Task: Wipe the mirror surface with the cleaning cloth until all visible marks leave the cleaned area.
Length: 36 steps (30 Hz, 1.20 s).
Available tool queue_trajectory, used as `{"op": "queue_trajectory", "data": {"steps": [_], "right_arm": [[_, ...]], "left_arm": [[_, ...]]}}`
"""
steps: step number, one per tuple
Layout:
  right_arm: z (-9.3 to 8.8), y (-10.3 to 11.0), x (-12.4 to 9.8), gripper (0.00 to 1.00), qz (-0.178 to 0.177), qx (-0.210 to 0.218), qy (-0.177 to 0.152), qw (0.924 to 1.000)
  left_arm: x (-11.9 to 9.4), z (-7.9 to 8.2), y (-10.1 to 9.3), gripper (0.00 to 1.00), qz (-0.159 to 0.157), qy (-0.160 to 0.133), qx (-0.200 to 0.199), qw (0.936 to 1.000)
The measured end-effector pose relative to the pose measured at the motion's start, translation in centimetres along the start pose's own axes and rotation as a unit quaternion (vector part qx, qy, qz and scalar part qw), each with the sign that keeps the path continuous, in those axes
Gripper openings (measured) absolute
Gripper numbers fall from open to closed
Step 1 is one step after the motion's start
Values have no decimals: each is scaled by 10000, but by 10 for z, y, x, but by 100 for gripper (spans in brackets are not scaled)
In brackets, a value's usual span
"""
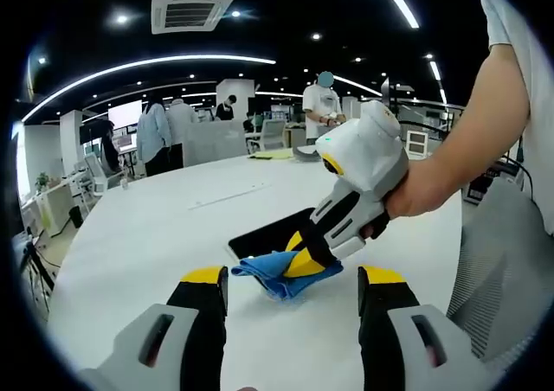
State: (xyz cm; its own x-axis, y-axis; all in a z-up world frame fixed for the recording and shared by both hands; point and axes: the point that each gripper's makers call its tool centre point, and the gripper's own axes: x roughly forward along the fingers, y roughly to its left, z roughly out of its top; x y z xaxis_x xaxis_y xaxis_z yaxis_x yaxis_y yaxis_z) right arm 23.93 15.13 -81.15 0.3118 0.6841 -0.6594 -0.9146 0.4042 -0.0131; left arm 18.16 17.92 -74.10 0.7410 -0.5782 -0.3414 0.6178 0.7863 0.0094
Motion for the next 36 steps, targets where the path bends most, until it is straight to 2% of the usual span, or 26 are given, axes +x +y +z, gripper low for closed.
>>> {"op": "queue_trajectory", "data": {"steps": [16,36], "right_arm": [[9,-14,-23,2,-230,126,-221,9994],[8,-30,-55,2,-459,238,-374,9980]], "left_arm": [[-1,4,1,60,16,-32,26,10000],[3,11,0,60,-17,-73,140,9999]]}}
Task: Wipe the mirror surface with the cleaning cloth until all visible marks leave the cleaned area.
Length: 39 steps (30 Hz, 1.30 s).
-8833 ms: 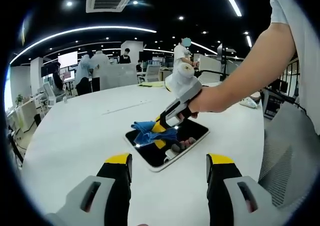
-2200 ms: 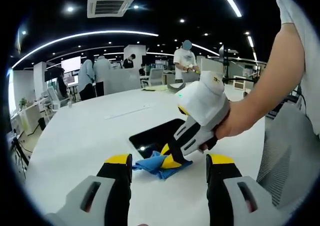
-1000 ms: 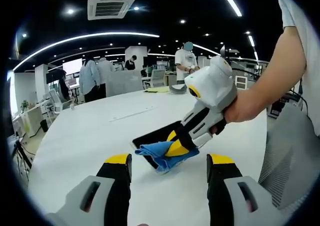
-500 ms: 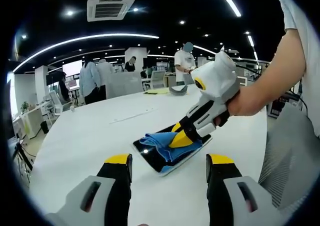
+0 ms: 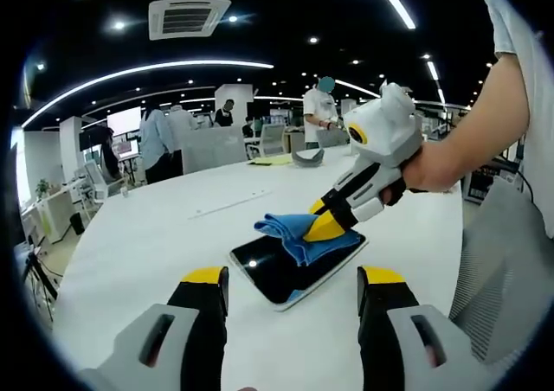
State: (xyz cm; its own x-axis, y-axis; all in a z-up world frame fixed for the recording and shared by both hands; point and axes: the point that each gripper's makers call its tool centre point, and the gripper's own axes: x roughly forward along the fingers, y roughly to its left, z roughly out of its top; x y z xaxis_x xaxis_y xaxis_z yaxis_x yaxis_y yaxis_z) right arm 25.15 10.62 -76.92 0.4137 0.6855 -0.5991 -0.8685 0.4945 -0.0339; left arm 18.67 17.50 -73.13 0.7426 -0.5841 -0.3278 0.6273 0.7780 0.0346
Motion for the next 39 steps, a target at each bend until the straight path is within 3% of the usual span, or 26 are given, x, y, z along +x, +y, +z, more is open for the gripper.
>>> {"op": "queue_trajectory", "data": {"steps": [23,39], "right_arm": [[-26,-23,-44,2,-388,218,19,9990],[-30,-34,-67,2,-620,363,-56,9974]], "left_arm": [[0,5,3,60,7,-62,20,10000],[0,4,5,60,17,-53,6,10000]]}}
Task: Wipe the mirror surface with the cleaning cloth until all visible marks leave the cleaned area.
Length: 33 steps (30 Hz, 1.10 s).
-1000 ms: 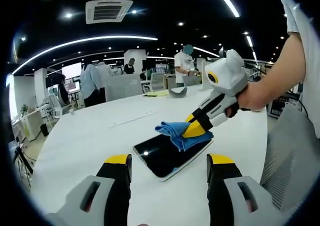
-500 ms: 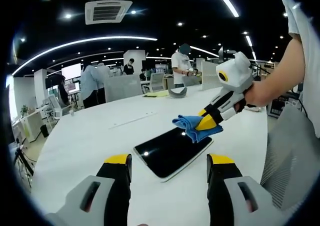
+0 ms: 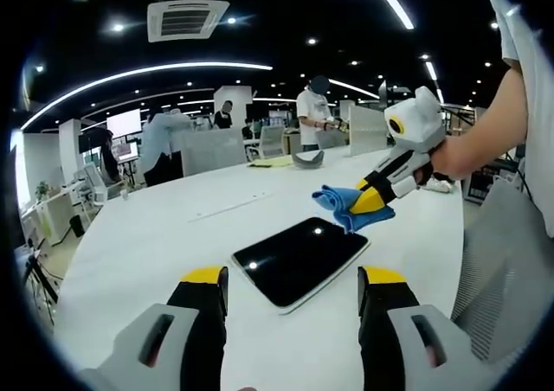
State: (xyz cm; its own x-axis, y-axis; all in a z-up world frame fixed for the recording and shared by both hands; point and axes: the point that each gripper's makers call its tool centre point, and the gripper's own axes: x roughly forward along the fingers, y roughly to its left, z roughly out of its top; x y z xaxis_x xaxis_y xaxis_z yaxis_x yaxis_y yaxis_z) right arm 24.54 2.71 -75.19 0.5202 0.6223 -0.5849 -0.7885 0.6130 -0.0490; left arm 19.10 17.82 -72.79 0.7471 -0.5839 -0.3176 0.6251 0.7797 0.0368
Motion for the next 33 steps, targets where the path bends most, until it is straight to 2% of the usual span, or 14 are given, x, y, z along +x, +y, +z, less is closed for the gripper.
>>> {"op": "queue_trajectory", "data": {"steps": [9,33], "right_arm": [[-11,-14,-15,2,-188,96,36,9998],[-45,-31,-47,2,-503,415,164,9977]], "left_arm": [[1,0,2,60,7,2,15,10000],[-1,-3,3,60,23,6,-18,10000]]}}
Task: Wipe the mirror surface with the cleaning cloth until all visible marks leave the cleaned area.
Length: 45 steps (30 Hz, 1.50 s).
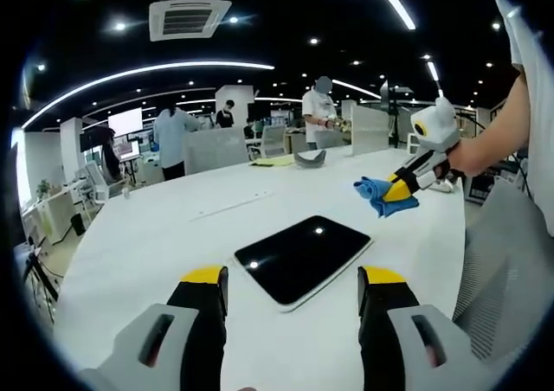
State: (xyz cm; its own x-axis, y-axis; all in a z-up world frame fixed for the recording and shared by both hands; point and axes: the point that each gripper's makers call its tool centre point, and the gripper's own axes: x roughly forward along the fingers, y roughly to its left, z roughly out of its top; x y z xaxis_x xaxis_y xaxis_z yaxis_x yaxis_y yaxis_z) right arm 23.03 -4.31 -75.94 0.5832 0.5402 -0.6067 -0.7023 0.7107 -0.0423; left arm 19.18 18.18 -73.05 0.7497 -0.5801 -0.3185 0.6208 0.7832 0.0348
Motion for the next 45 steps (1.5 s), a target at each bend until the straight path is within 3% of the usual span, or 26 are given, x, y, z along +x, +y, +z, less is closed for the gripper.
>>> {"op": "queue_trajectory", "data": {"steps": [11,19,28,45], "right_arm": [[-30,-9,-14,2,-130,75,228,9996],[-61,-18,-21,2,-221,154,515,9983],[-71,-13,-25,2,-237,217,566,9979],[-106,-10,-27,2,-220,248,888,9955]], "left_arm": [[1,-2,-1,60,-15,12,-32,10000],[1,-3,0,60,-14,21,-24,10000],[2,-5,-2,60,-40,47,-22,10000],[1,-11,-4,60,-59,135,-19,9999]]}}
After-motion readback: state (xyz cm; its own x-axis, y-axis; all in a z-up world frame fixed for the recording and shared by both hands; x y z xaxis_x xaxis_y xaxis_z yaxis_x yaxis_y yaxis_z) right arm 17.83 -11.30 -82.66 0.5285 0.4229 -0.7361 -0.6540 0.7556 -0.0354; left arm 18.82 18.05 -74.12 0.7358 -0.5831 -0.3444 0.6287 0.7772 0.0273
